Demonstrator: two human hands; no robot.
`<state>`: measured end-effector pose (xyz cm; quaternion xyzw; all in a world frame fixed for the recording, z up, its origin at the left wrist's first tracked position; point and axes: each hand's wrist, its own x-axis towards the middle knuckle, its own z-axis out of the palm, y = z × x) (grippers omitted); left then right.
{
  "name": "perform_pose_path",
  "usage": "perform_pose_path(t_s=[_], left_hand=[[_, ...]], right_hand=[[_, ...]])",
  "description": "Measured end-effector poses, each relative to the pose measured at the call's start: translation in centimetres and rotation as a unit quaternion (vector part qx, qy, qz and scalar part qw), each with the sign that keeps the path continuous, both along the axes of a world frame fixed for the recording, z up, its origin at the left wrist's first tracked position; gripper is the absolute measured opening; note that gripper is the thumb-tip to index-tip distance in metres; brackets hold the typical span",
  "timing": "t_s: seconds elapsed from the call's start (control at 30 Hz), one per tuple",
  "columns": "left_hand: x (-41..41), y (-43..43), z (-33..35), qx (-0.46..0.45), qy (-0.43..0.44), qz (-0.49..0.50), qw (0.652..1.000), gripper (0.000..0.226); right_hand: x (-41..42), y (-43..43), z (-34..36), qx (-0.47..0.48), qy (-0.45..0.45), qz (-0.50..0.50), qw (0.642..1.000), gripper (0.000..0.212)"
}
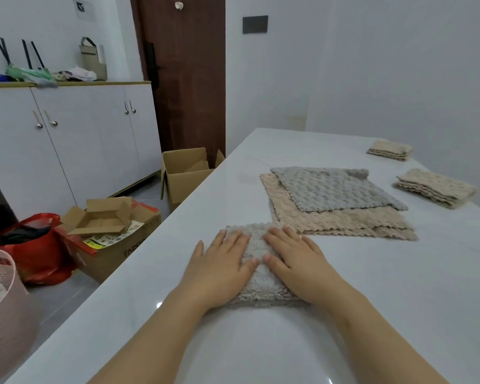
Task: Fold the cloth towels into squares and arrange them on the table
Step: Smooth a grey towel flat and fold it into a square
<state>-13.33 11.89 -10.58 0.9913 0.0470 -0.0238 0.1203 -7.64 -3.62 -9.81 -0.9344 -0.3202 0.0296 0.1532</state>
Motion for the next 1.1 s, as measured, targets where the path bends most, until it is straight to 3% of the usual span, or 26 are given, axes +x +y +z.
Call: perform_pose_path(t_s=[0.37,0.47,0.57,0.7,0.87,0.97,1.1], left_hand=[[0.0,-0.3,-0.2,-0.013,-0.007,0.005,1.000,0.055],[-0.4,-0.3,-0.5,-0.025,-0.064,0.015,0.998,0.057],[-0.6,0.0,-0.5,-0.059,-0.122,0.060,0.989,0.069],[-0.9,-0.2,-0.6,-0.094,-0.150,0.164,0.970,0.089],[-1.0,-0.7,0.2,-0.142,-0.127,0.267,0.945,0.100],[-1.1,-1.5,1.6,-0.152,-0.040,0.319,0.935,0.089],[-1.5,-1.9,3.8,-0.217,0.121,0.348,0.904,0.063]], right_hand=[[0.0,0.2,-0.7,0.035,0.049,-0.026,0.998,0.049],[-0.6,-0.4,-0.9,0.168,0.035,-0.045,0.984,0.048],[-0.7,-1.1,-0.7,0.319,0.057,-0.124,0.938,0.051],[-0.2,-0.6,-1.0,0.226,0.012,-0.224,0.948,0.054],[-0.5,-0.4,-0.8,0.137,0.021,-0.248,0.959,0.060],[-0.7,-0.9,0.1,0.120,0.072,-0.230,0.963,0.064],[-1.3,-2.5,2.1,0.114,0.219,-0.192,0.950,0.053]])
